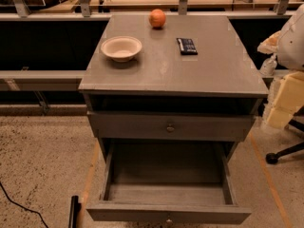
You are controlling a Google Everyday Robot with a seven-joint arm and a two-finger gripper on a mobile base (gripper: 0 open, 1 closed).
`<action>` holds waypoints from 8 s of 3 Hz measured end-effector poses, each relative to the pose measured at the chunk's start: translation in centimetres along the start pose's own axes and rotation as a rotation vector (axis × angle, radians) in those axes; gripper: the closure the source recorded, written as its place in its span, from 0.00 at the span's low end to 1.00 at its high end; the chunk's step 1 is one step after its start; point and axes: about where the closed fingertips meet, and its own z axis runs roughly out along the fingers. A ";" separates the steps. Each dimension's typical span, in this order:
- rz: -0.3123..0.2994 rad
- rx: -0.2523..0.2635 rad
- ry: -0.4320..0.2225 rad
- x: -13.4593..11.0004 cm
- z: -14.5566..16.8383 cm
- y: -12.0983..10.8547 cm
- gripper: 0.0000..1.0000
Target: Place rxbar blueberry into middle drawer
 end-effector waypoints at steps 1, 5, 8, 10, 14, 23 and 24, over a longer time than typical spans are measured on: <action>0.000 0.000 0.000 0.0 0.0 0.0 0.00; 0.385 0.176 -0.489 0.3 4.9 -17.4 0.00; 0.617 0.251 -0.529 -2.9 9.7 -24.9 0.00; 0.842 0.371 -0.457 -5.6 16.2 -31.9 0.00; 1.050 0.320 -0.407 -12.1 26.6 -36.4 0.41; 0.781 0.224 -0.288 -9.7 12.2 -26.2 1.00; 0.841 0.177 -0.284 -8.9 11.3 -24.5 1.00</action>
Offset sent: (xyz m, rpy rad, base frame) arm 0.0392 -0.0130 -0.0049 0.1808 -0.0717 -0.2031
